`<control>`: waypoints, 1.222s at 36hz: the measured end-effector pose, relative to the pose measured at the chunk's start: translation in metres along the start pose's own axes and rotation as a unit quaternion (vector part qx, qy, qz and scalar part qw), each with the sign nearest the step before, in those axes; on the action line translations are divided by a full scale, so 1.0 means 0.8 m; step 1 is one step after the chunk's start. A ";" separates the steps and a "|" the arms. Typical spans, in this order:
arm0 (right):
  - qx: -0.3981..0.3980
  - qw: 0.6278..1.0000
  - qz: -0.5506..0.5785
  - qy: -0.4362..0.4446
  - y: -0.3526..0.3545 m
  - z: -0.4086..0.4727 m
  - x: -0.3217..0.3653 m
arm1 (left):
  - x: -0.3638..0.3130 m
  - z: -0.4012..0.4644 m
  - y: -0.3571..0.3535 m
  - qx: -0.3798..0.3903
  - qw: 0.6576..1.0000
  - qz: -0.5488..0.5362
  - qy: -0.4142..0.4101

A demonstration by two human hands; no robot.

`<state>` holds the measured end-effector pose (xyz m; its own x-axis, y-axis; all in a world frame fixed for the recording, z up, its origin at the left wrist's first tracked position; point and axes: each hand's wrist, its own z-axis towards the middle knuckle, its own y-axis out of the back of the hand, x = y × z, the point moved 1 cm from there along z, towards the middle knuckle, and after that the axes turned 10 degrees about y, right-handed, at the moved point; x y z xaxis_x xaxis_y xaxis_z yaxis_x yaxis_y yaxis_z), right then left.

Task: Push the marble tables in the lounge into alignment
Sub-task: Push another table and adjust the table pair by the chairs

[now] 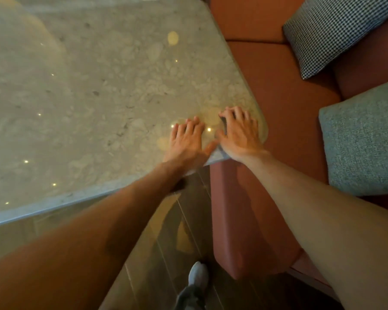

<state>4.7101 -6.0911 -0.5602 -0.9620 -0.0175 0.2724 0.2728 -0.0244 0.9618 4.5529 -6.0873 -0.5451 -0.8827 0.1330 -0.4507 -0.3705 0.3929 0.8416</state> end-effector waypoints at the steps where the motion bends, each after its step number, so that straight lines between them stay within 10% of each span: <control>1: 0.030 0.998 0.047 -0.023 0.015 0.006 0.006 | -0.003 0.000 0.026 0.039 0.993 -0.109 0.035; 7: -0.041 0.927 0.366 -0.075 0.130 0.022 0.110 | 0.001 -0.049 0.189 -0.050 0.862 -0.488 0.126; 17: -0.145 0.829 0.537 0.055 0.346 0.010 0.407 | 0.065 -0.217 0.454 -0.196 0.775 -0.601 0.012; 25: -0.140 0.717 0.676 0.099 0.348 -0.070 0.674 | 0.233 -0.412 0.539 -0.281 0.696 -0.660 -0.034; 44: -0.134 0.661 0.723 0.150 0.243 -0.015 1.127 | 0.624 -0.559 0.718 -0.434 0.661 -0.611 0.001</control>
<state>3.8957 -6.1233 -0.1276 0.3412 -0.4127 0.8445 0.9352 0.0588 -0.3491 3.7699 -6.2023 -0.1534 0.2304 0.1983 -0.9527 -0.8334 -0.4652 -0.2984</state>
